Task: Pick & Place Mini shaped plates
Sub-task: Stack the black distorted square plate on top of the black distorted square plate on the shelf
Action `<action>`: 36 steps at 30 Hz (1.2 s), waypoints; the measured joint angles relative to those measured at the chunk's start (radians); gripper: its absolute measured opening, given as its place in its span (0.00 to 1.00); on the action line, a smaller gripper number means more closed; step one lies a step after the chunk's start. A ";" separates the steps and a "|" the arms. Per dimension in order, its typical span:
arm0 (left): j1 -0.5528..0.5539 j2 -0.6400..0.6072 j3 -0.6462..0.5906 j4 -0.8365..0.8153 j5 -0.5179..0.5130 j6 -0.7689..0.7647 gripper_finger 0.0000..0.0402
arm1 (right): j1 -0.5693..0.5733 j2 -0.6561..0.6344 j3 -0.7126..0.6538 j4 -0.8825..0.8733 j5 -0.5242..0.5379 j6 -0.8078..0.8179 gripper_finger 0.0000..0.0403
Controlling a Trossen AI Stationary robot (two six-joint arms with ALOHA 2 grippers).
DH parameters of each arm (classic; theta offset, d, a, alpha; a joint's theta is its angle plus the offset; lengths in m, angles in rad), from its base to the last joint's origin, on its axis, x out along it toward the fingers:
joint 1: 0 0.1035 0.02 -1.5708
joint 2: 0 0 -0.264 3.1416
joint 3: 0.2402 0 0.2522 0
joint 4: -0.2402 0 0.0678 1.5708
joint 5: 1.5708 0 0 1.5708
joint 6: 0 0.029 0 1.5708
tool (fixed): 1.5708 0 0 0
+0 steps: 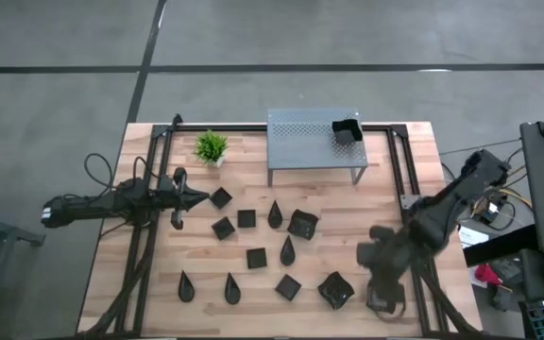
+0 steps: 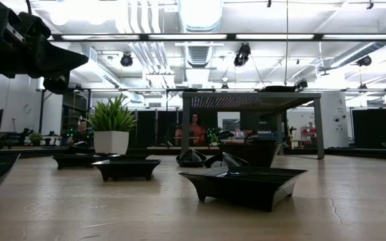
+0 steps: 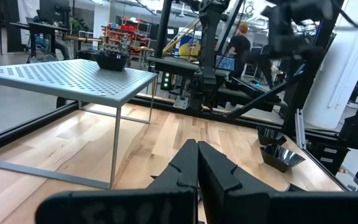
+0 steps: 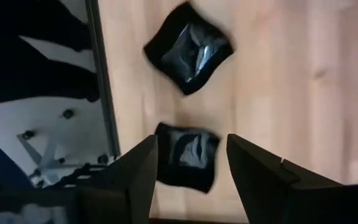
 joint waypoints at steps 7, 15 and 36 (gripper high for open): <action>0.000 0.000 0.000 0.000 0.000 0.000 0.01 | 0.177 0.137 0.000 0.100 0.008 0.195 0.45; 0.000 0.000 0.000 0.000 0.000 0.000 0.01 | 0.289 0.296 0.001 0.199 0.024 0.345 0.44; 0.001 0.000 0.000 0.000 0.000 0.000 0.01 | 0.317 0.466 -0.008 0.197 0.082 0.393 0.39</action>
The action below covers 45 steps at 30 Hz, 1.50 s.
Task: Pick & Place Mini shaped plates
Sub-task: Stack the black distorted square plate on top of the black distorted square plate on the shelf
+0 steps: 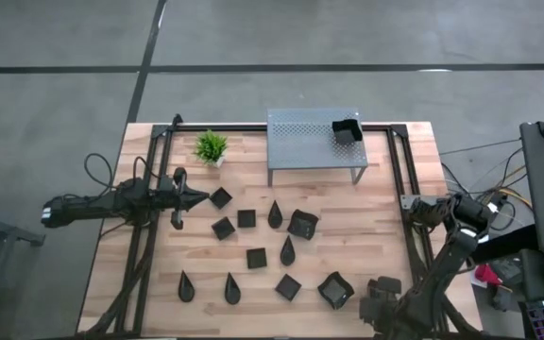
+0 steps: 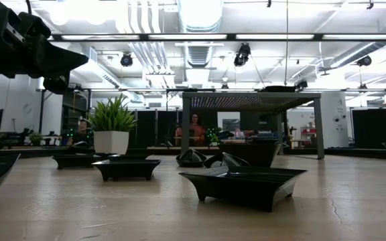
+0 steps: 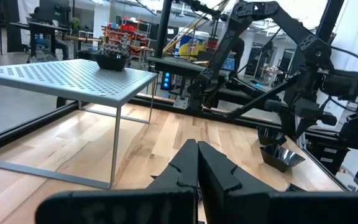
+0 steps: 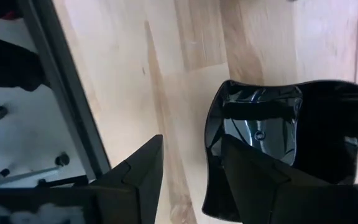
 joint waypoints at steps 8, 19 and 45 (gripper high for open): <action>0.000 0.000 0.000 0.000 0.000 0.000 0.01 | -0.001 0.007 -0.018 -0.027 -0.003 0.002 0.34; -0.001 0.000 0.000 0.000 0.000 0.000 0.01 | -0.001 0.007 -0.047 -0.018 -0.034 0.000 0.20; 0.000 0.000 0.000 0.000 0.000 0.000 0.01 | -0.069 -0.121 0.063 -0.366 -0.027 -0.227 0.02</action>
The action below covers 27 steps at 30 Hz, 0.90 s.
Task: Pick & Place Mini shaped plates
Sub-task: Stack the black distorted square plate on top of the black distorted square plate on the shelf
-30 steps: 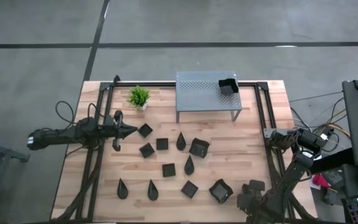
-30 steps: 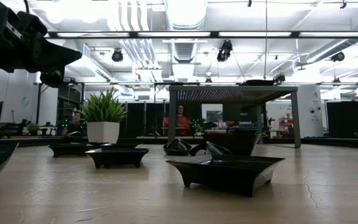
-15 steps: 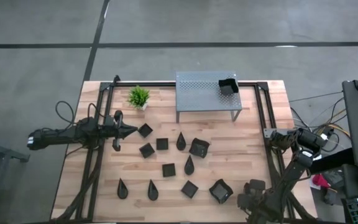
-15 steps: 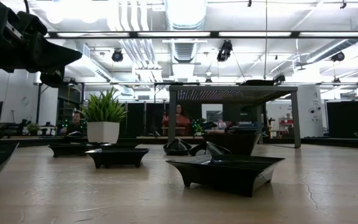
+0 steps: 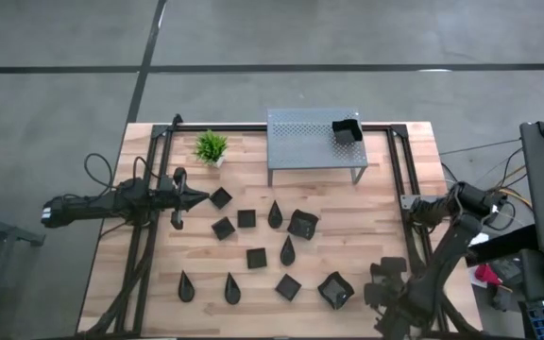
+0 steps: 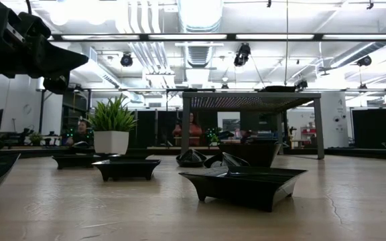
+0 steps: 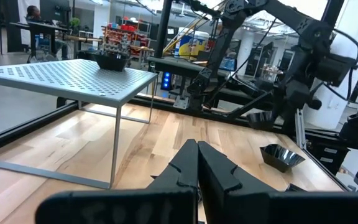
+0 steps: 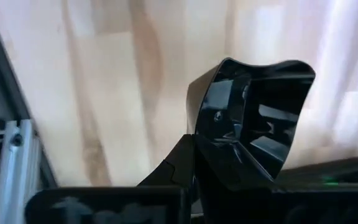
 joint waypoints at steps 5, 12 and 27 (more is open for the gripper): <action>0.000 0.000 0.000 0.000 0.000 0.000 0.01 | -0.043 -0.058 0.021 -0.058 0.051 -0.056 0.02; 0.000 0.000 0.000 0.000 0.000 0.000 0.01 | -0.129 -0.143 0.070 -0.180 0.170 -0.187 0.02; -0.001 0.000 0.000 0.000 0.000 0.000 0.01 | -0.352 -0.276 0.181 -0.264 0.398 -0.513 0.02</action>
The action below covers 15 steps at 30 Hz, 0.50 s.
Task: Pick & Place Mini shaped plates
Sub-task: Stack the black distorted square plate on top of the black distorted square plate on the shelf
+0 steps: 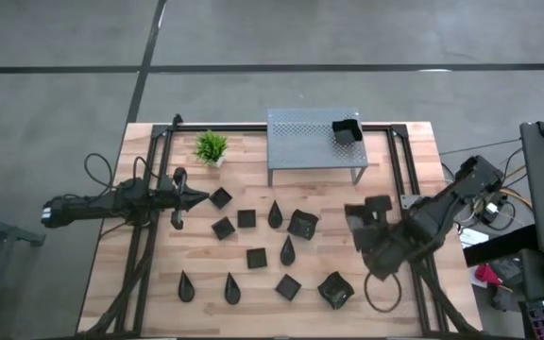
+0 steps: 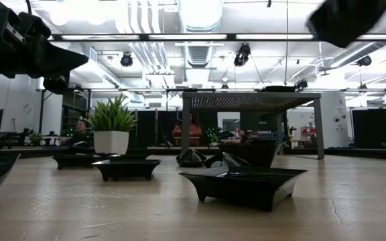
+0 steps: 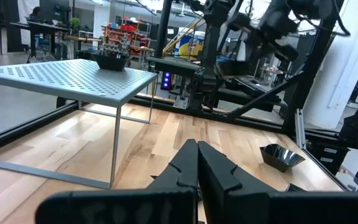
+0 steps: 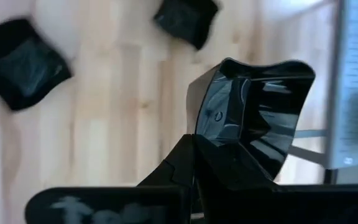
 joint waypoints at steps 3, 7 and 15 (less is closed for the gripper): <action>0.000 0.000 0.000 0.000 0.000 0.000 0.01 | -0.044 -0.033 0.010 -0.001 0.043 -0.015 0.02; 0.000 0.000 0.000 0.000 0.000 0.000 0.01 | -0.106 -0.066 0.030 -0.001 0.091 -0.022 0.02; 0.000 0.000 0.000 0.000 0.000 0.000 0.01 | -0.246 -0.093 0.096 0.001 0.148 -0.017 0.02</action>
